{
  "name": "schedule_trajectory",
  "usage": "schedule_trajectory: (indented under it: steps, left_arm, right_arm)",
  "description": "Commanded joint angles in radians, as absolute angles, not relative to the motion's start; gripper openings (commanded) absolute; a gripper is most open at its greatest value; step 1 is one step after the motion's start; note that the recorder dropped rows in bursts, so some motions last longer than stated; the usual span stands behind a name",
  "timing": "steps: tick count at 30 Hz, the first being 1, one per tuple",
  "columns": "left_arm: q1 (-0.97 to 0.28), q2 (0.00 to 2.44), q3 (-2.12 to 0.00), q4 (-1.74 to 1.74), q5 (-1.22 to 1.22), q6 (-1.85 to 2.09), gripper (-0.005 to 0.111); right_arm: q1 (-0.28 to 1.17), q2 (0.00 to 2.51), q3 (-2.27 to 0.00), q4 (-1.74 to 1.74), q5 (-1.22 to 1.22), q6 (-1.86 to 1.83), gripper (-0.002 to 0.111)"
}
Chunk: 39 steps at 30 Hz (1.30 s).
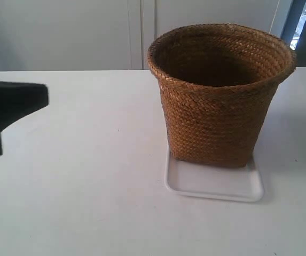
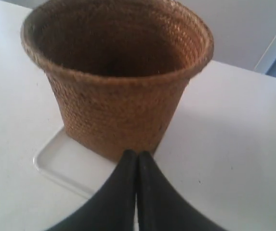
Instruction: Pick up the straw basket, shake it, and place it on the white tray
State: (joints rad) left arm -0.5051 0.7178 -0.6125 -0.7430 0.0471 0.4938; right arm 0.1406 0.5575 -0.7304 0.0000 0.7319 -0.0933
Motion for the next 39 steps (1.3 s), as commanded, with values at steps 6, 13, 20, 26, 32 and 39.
schedule_trajectory:
  steps: [6, 13, 20, 26, 32, 39]
  left_arm:
    - [-0.512, 0.614, -0.414, -0.742, -0.008, 0.506, 0.001]
    - [-0.512, 0.614, -0.414, -0.742, 0.023, 0.506, 0.001]
    - [-0.512, 0.614, -0.414, -0.742, 0.023, 0.506, 0.001]
    - [-0.507, 0.583, -0.411, -0.742, 0.016, 0.509, 0.001]
    - [-0.350, 0.399, -0.315, -0.704, 0.012, 0.582, 0.001]
    - [-0.089, 0.165, -0.037, -0.704, -0.024, 0.580, 0.001]
  right_arm:
    - [0.139, 0.428, -0.546, -0.023, 0.894, -0.092, 0.000]
    - [0.139, 0.428, -0.546, -0.023, 0.924, -0.092, 0.000]
    - [0.139, 0.428, -0.546, -0.023, 0.924, -0.092, 0.000]
    - [0.139, 0.428, -0.546, -0.023, 0.924, -0.092, 0.000]
    - [0.139, 0.428, -0.546, -0.018, 0.927, -0.092, 0.000]
    - [0.139, 0.428, -0.546, -0.018, 0.927, -0.092, 0.000]
